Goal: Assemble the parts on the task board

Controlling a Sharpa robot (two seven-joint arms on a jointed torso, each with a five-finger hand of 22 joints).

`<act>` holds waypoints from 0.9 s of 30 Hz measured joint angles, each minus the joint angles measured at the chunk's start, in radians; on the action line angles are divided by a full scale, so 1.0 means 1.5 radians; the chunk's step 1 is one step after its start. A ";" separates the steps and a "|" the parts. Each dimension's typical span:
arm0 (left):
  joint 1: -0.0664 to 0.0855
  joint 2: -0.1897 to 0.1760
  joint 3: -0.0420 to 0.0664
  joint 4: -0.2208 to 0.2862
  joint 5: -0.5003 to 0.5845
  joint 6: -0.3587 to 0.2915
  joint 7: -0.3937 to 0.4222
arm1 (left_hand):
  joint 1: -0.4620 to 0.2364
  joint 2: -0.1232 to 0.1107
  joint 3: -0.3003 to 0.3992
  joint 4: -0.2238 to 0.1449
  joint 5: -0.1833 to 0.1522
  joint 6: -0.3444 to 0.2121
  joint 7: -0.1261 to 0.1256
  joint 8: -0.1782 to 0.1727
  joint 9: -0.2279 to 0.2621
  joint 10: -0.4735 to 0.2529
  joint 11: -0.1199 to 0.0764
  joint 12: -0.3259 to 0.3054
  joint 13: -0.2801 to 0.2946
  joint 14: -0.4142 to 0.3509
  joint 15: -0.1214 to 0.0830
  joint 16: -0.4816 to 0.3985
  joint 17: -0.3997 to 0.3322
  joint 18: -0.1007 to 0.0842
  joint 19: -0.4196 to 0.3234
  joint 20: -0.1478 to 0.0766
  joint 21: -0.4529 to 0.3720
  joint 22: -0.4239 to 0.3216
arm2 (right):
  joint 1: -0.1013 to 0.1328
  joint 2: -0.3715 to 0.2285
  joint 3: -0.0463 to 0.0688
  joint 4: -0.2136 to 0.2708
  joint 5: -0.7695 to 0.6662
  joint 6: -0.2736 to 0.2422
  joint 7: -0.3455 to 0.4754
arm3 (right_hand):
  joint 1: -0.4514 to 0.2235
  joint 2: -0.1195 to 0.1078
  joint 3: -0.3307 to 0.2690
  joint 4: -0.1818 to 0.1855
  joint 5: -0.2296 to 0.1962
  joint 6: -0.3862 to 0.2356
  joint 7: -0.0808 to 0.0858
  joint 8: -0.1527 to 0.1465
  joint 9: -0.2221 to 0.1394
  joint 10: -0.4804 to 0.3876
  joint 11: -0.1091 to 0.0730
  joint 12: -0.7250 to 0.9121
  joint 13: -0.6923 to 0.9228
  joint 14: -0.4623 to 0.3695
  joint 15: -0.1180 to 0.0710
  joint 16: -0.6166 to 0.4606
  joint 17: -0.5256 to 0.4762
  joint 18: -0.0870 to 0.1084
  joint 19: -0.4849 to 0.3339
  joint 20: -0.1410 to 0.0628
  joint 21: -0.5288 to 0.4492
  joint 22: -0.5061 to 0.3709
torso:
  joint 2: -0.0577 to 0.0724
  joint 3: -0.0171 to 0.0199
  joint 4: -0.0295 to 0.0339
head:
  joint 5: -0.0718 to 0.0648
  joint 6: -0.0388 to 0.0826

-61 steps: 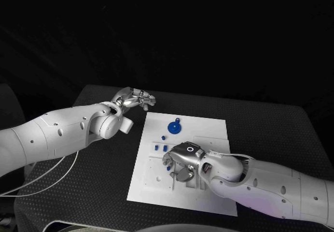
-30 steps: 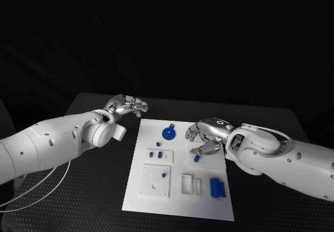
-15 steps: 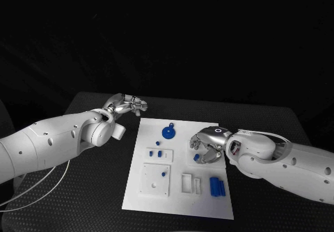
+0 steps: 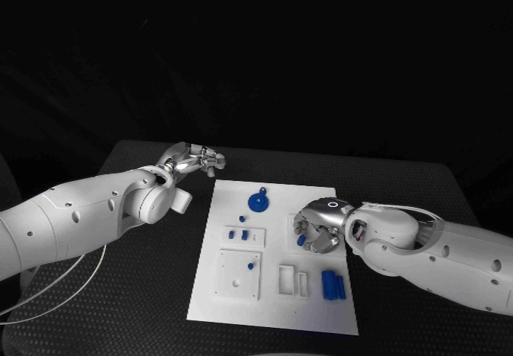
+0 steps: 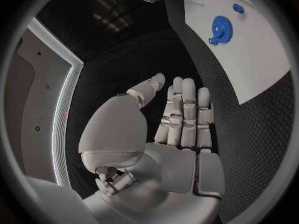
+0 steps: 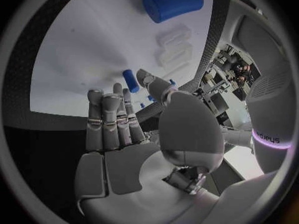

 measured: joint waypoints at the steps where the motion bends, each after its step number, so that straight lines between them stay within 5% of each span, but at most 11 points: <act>1: 0.000 0.000 0.000 0.000 0.000 0.000 0.000 | 0.000 0.000 0.000 0.000 0.000 0.000 0.000 0.000 0.000 0.000 0.000 0.000 0.000 0.000 0.000 0.000 0.000 0.000 0.000 0.000 0.000 0.000 | -0.001 0.000 0.000 0.000 -0.001 0.000 0.000 | 0.001 0.001 0.010 0.005 -0.004 0.006 0.000 0.001 0.000 0.007 -0.003 0.004 0.002 0.002 -0.002 0.000 -0.001 0.000 0.004 -0.001 0.000 0.000 | 0.000 0.0000 0.0001 | 0.000 0.000; 11: 0.000 -0.001 0.000 0.000 0.000 0.005 -0.003 | 0.000 0.000 0.000 0.000 0.000 0.000 0.000 0.000 0.000 0.000 0.000 0.000 0.000 0.000 0.000 0.000 0.000 0.000 -0.002 0.002 0.000 0.000 | -0.003 0.004 0.000 0.000 -0.008 -0.001 0.000 | 0.007 0.010 0.062 0.035 -0.007 0.041 -0.015 0.020 0.007 0.046 -0.020 0.022 0.011 0.004 -0.016 0.001 -0.003 0.001 0.010 -0.005 0.003 0.000 | 0.000 0.0002 0.0000 | 0.001 -0.003; 27: 0.000 -0.002 0.000 0.001 0.000 0.008 -0.004 | 0.000 0.000 0.000 0.000 0.000 0.000 0.000 0.000 0.000 0.000 0.000 0.000 0.000 0.000 0.000 0.000 0.001 0.000 -0.002 0.002 0.000 0.000 | -0.006 0.009 0.000 0.001 -0.017 -0.025 0.000 | 0.020 0.025 0.107 0.030 -0.007 0.067 -0.025 0.034 0.010 0.075 -0.031 0.035 0.017 0.012 -0.029 0.004 -0.004 0.002 0.017 -0.012 0.012 0.000 | 0.000 0.0003 -0.0001 | 0.002 -0.006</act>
